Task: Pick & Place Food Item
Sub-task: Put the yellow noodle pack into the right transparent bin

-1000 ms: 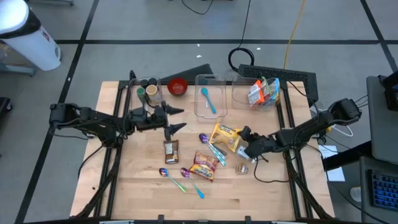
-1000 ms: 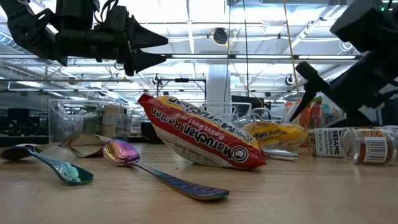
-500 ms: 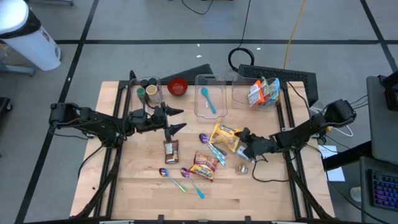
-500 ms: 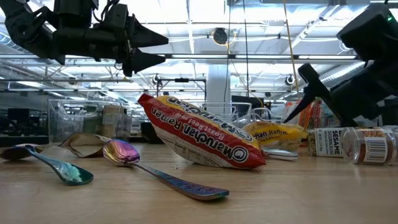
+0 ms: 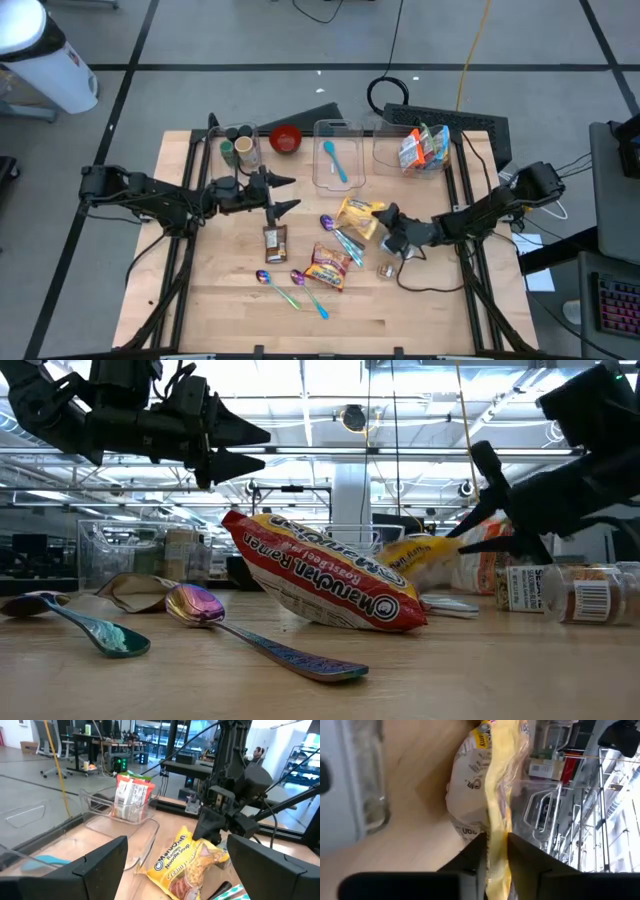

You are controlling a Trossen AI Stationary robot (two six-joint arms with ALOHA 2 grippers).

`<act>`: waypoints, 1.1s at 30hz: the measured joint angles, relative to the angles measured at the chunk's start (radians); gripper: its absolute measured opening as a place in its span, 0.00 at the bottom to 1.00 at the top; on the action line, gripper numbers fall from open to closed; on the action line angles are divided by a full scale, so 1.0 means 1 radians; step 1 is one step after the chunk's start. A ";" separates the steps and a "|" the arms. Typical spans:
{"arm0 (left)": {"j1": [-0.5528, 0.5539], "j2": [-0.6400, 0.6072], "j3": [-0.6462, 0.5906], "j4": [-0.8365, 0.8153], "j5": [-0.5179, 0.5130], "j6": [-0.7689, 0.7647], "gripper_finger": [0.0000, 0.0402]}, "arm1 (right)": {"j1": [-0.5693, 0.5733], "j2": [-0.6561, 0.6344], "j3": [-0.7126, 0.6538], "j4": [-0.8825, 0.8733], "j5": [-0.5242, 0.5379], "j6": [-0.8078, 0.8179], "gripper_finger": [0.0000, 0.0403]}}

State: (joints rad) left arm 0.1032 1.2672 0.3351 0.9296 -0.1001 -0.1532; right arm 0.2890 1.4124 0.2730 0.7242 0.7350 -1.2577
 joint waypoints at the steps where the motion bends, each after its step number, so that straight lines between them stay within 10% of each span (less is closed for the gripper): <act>1: 0.000 0.002 0.000 0.003 0.000 0.000 0.87 | 0.000 0.000 0.006 -0.002 -0.002 0.007 0.12; 33: 0.000 0.004 0.000 0.003 0.000 -0.007 0.87 | -0.091 -0.002 0.576 -0.130 0.343 -0.010 0.00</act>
State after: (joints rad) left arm 0.1032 1.2716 0.3351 0.9329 -0.1001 -0.1606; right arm 0.1982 1.4105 0.8493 0.5946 1.0778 -1.2678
